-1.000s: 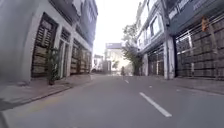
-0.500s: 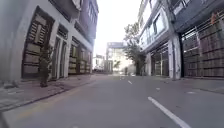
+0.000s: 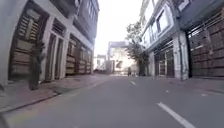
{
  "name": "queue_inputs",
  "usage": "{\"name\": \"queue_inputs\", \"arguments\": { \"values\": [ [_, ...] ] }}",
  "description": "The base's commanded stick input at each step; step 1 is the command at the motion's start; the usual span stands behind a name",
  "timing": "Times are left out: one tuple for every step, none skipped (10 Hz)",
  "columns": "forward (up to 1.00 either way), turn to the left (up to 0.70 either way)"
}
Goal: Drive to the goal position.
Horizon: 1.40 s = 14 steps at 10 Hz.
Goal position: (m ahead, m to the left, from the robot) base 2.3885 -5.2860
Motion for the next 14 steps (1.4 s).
{"name": "queue_inputs", "arguments": {
  "values": [
    [1.0, 0.0],
    [1.0, 0.0],
    [1.0, 0.0],
    [1.0, 0.0],
    [1.0, 0.0],
    [1.0, 0.0],
    [1.0, 0.0],
    [1.0, 0.0],
    [1.0, 0.0],
    [1.0, 0.0],
    [1.0, 0.0],
    [1.0, 0.0],
    [1.0, 0.0],
    [1.0, 0.0]
  ]
}}
